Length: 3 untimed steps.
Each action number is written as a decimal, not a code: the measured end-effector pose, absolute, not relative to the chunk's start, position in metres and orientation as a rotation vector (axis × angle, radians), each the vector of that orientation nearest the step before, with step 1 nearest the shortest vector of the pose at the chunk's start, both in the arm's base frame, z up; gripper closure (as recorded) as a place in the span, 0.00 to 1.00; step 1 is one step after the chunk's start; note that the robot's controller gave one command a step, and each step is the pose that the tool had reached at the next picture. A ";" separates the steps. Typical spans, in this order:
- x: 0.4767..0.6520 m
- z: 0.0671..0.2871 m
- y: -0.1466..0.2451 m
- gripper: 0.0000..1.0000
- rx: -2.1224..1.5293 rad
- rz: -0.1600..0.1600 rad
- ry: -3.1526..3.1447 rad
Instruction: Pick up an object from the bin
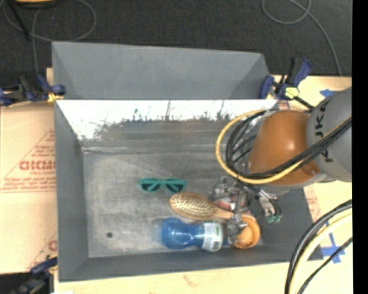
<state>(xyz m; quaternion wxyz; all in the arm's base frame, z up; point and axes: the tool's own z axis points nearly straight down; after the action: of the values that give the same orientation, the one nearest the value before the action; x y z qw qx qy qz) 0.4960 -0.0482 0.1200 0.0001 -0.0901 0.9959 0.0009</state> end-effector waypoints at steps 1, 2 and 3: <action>0.530 0.121 -0.038 0.00 -0.422 -0.004 3.108; 0.520 0.073 -0.027 0.00 -0.224 0.000 3.126; 0.531 0.074 -0.020 1.00 -0.465 -0.011 3.089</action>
Offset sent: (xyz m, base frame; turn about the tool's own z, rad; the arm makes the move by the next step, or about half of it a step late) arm 0.0204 0.0231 -0.0500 0.0377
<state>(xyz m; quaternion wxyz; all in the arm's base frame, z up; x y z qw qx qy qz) 0.5310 -0.0200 0.0744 0.0087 -0.1488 0.9888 -0.0035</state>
